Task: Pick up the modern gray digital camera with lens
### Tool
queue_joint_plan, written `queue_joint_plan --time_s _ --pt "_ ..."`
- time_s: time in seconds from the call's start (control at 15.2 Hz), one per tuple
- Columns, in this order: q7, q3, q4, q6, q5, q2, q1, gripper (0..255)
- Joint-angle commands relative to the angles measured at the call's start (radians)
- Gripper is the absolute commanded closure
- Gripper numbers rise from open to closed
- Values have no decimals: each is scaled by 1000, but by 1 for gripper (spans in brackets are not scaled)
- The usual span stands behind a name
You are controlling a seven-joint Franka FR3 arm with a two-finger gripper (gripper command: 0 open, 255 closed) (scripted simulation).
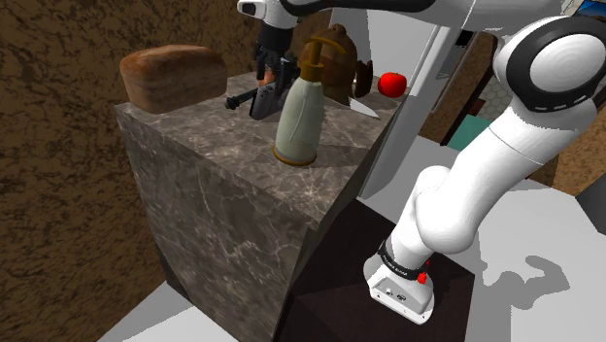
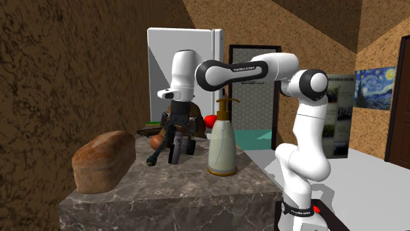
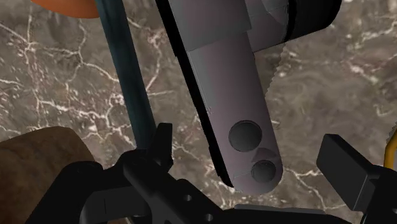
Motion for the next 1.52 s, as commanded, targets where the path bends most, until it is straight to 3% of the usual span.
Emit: queue_joint_plan --time_s 0.0,0.26,0.33,0.92,1.45 --pt "3 1 -32 28 -1 -4 1 0" --pt "6 0 -68 63 -3 -5 0 0" --pt "7 1 -66 62 -3 -4 1 255" --pt "6 0 -68 63 -3 -5 0 255" --pt "-5 2 50 -45 2 5 2 255"
